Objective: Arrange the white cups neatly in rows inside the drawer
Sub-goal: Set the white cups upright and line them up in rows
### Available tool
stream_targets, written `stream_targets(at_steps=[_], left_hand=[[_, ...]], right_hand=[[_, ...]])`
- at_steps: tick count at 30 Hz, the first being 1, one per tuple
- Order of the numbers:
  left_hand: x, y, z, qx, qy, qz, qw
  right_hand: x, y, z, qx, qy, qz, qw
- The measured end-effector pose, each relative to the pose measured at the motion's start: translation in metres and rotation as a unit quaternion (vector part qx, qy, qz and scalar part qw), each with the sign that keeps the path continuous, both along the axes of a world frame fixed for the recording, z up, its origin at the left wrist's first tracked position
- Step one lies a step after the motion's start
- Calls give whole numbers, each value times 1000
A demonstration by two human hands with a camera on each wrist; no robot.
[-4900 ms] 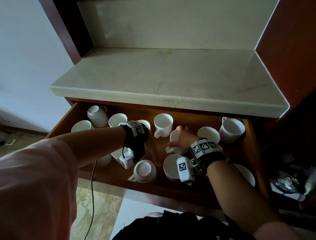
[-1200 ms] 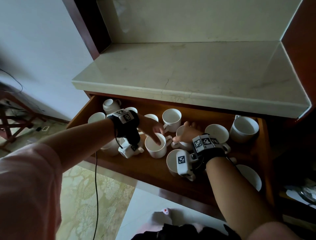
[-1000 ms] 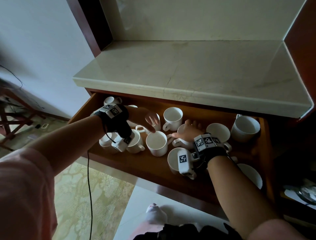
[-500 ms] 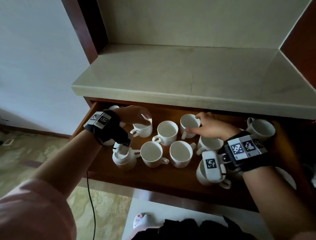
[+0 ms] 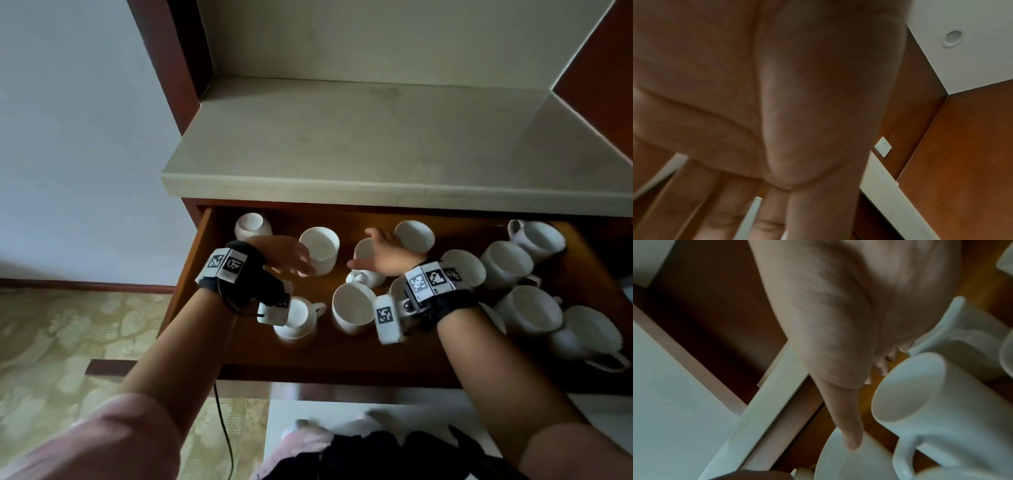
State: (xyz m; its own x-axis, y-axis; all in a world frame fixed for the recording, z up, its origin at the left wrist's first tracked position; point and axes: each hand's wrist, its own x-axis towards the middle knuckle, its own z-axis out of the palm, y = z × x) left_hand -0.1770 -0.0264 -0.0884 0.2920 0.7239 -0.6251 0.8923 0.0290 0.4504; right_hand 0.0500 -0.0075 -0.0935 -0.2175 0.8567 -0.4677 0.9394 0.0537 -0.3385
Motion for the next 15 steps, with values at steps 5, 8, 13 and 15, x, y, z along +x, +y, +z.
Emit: stream_targets(at_steps=[5, 8, 13, 15], left_hand=[[2, -5, -8, -53, -35, 22, 998], [5, -11, -13, -92, 27, -7, 995], [5, -12, -34, -152, 109, 44, 981], [9, -10, -44, -160, 120, 73, 977]], right_hand=[[-7, 8, -17, -1, -43, -20, 999], [-9, 8, -25, 8, -39, -30, 999], [-6, 10, -32, 21, -22, -29, 999], [-4, 12, -33, 19, -12, -26, 999]])
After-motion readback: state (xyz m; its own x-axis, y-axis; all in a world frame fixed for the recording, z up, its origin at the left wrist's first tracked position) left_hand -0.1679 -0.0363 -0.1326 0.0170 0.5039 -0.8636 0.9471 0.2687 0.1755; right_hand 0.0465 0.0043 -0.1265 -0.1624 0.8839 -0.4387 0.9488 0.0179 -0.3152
